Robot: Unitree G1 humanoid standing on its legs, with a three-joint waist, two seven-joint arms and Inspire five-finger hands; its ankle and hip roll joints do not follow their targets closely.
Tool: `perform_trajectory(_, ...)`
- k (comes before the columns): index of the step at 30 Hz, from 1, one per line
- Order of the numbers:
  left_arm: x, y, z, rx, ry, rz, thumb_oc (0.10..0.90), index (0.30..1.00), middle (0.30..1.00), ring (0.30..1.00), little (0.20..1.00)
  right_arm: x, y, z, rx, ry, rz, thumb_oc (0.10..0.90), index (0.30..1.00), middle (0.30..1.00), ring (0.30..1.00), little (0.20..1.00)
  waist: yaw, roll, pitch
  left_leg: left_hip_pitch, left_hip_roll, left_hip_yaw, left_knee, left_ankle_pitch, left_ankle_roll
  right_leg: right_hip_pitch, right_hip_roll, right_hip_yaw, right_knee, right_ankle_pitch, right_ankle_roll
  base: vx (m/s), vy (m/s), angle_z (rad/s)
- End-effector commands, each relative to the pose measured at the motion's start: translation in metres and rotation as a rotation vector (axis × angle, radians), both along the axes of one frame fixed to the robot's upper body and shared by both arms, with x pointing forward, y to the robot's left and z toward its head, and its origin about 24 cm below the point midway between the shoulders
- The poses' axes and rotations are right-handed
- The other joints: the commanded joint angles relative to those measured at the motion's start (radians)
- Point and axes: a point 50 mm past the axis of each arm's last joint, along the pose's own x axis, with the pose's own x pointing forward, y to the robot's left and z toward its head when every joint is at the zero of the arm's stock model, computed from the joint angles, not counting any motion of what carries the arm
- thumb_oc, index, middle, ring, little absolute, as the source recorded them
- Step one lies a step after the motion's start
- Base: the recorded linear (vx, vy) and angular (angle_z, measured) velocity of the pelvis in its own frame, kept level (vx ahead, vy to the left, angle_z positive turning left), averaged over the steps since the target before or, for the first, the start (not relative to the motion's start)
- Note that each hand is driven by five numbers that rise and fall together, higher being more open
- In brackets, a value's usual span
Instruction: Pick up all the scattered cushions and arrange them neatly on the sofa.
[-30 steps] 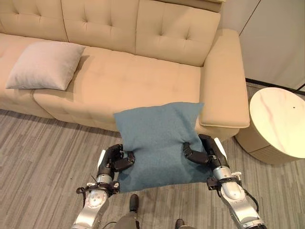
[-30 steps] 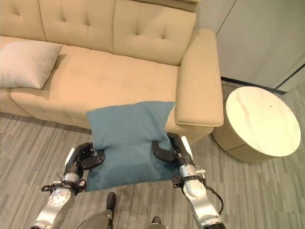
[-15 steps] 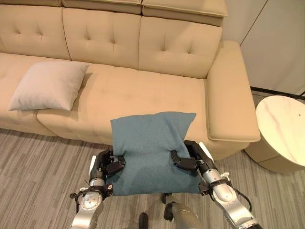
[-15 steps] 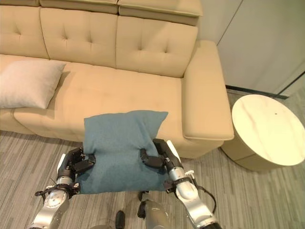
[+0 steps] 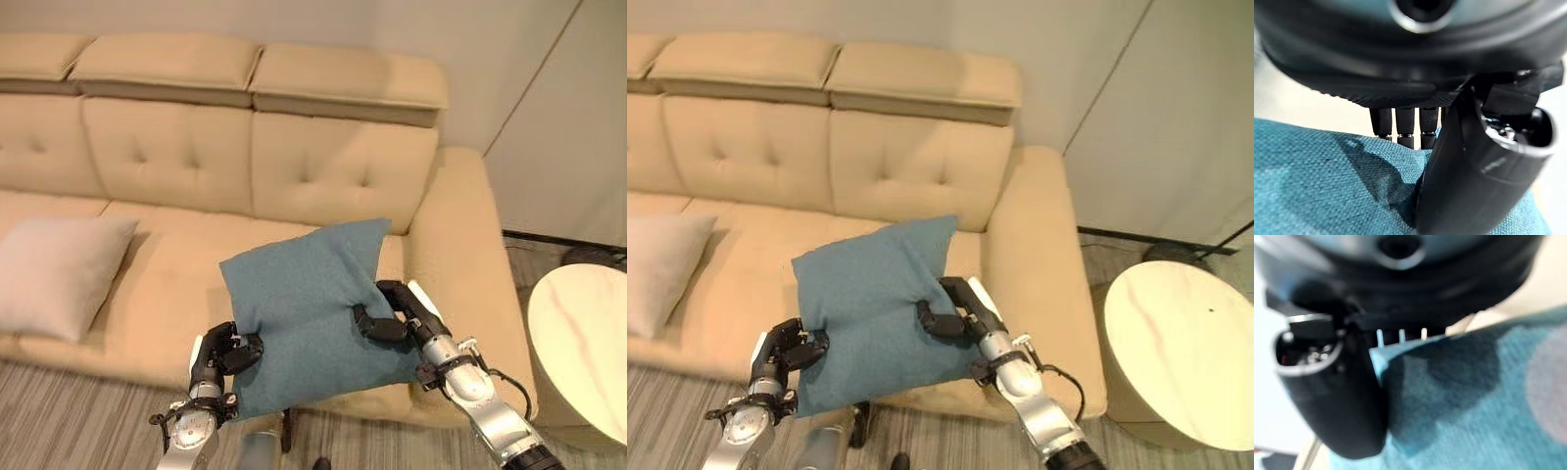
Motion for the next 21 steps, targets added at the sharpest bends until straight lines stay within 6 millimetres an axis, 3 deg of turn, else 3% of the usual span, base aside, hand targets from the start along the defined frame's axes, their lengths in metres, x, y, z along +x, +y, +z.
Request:
perform_trajectory(1, 0.044, -0.038, 0.071, -0.009, -0.397, -0.150, 0.400, 0.300, 0.300, 0.300, 0.300, 0.013, 0.034, 0.066, 0.135, -0.348, 0.149, 0.400, 0.300, 0.300, 0.300, 0.300, 0.058, 0.059, 0.008, -0.004, 0.105, -0.080, -0.149, 0.022, -0.091, -0.007, -0.004, -0.038, 0.089, -0.044, 0.062, 0.38, 0.125, -0.47)
perform_trajectory(4, 0.049, -0.030, 0.074, 0.062, -0.414, -0.107, 0.400, 0.300, 0.300, 0.300, 0.300, 0.010, 0.035, 0.068, 0.101, -0.361, 0.180, 0.400, 0.300, 0.300, 0.300, 0.300, 0.072, 0.057, -0.023, 0.032, 0.107, -0.094, -0.149, 0.065, -0.091, 0.032, -0.017, 0.013, 0.111, -0.066, 0.076, 0.50, 0.283, -0.80)
perform_trajectory(7, 0.050, -0.027, 0.074, 0.101, -0.408, -0.087, 0.400, 0.300, 0.300, 0.300, 0.300, 0.008, 0.035, 0.066, 0.089, -0.353, 0.185, 0.400, 0.300, 0.300, 0.300, 0.300, 0.076, 0.046, -0.046, 0.058, 0.091, -0.094, -0.130, 0.076, -0.078, 0.029, -0.036, 0.028, 0.140, -0.061, 0.094, 0.35, 0.258, 0.42)
perform_trajectory(8, 0.052, -0.016, 0.077, 0.161, -0.414, -0.048, 0.400, 0.300, 0.300, 0.300, 0.300, 0.008, 0.042, 0.065, 0.088, -0.354, 0.209, 0.400, 0.300, 0.300, 0.300, 0.300, 0.081, 0.034, -0.058, 0.094, 0.081, -0.063, -0.119, 0.054, -0.054, -0.006, -0.068, 0.037, 0.225, -0.023, 0.128, 0.18, 0.192, 0.53)
perform_trajectory(9, 0.052, -0.016, 0.077, 0.161, -0.415, -0.048, 0.400, 0.300, 0.300, 0.300, 0.300, 0.008, 0.042, 0.065, 0.088, -0.354, 0.209, 0.400, 0.300, 0.300, 0.300, 0.300, 0.084, 0.036, -0.060, 0.091, 0.084, -0.061, -0.120, 0.057, -0.053, -0.010, -0.066, 0.040, 0.225, -0.020, 0.128, 0.30, 0.302, 0.01)
perform_trajectory(10, 0.054, -0.007, 0.080, 0.196, -0.428, -0.012, 0.400, 0.300, 0.300, 0.300, 0.300, 0.008, 0.049, 0.068, 0.090, -0.368, 0.229, 0.400, 0.300, 0.300, 0.300, 0.300, 0.082, 0.037, -0.065, 0.128, 0.090, -0.035, -0.119, 0.034, -0.036, -0.061, -0.096, 0.025, 0.302, 0.040, 0.165, 0.11, 0.117, -0.44)
perform_trajectory(12, 0.054, -0.002, 0.081, 0.227, -0.429, 0.004, 0.400, 0.300, 0.300, 0.300, 0.300, 0.008, 0.052, 0.067, 0.093, -0.365, 0.235, 0.400, 0.300, 0.300, 0.300, 0.300, 0.086, 0.035, -0.068, 0.149, 0.093, -0.016, -0.125, 0.020, -0.026, -0.076, -0.120, 0.002, 0.314, 0.060, 0.177, 0.16, 0.111, -0.96)
perform_trajectory(13, 0.053, 0.008, 0.081, 0.256, -0.423, 0.037, 0.400, 0.300, 0.300, 0.300, 0.300, 0.007, 0.058, 0.068, 0.115, -0.370, 0.252, 0.400, 0.300, 0.300, 0.300, 0.300, 0.088, 0.041, -0.074, 0.186, 0.114, 0.018, -0.143, -0.005, -0.022, -0.106, -0.177, -0.084, 0.285, 0.086, 0.188, 0.15, 0.068, -0.11)
perform_trajectory(14, 0.052, 0.008, 0.081, 0.257, -0.422, 0.037, 0.400, 0.300, 0.300, 0.300, 0.300, 0.007, 0.058, 0.068, 0.115, -0.369, 0.253, 0.400, 0.300, 0.300, 0.300, 0.300, 0.087, 0.041, -0.074, 0.189, 0.114, 0.017, -0.145, -0.005, -0.022, -0.102, -0.177, -0.086, 0.283, 0.086, 0.188, 0.18, 0.065, 0.54)
perform_trajectory(15, 0.049, 0.013, 0.083, 0.257, -0.430, 0.057, 0.400, 0.300, 0.300, 0.300, 0.300, 0.007, 0.061, 0.069, 0.114, -0.368, 0.263, 0.400, 0.300, 0.300, 0.300, 0.300, 0.082, 0.052, -0.080, 0.213, 0.127, 0.039, -0.163, -0.020, -0.021, -0.123, -0.200, -0.156, 0.217, 0.081, 0.175, 0.15, 0.051, 1.09)
perform_trajectory(18, 0.047, 0.015, 0.082, 0.267, -0.424, 0.051, 0.400, 0.300, 0.300, 0.300, 0.300, 0.003, 0.058, 0.065, 0.109, -0.353, 0.256, 0.400, 0.300, 0.300, 0.300, 0.300, 0.054, 0.048, -0.076, 0.226, 0.108, 0.036, -0.158, -0.036, -0.016, -0.114, -0.174, -0.114, 0.146, 0.065, 0.175, 0.15, 0.038, -0.41)
perform_trajectory(21, 0.045, 0.016, 0.079, 0.276, -0.409, 0.043, 0.400, 0.300, 0.300, 0.300, 0.300, 0.000, 0.055, 0.063, 0.104, -0.348, 0.252, 0.400, 0.300, 0.300, 0.300, 0.300, 0.057, 0.046, -0.081, 0.239, 0.103, 0.037, -0.173, -0.043, -0.013, -0.095, -0.169, -0.097, 0.092, 0.064, 0.171, 0.05, -0.007, -0.61)
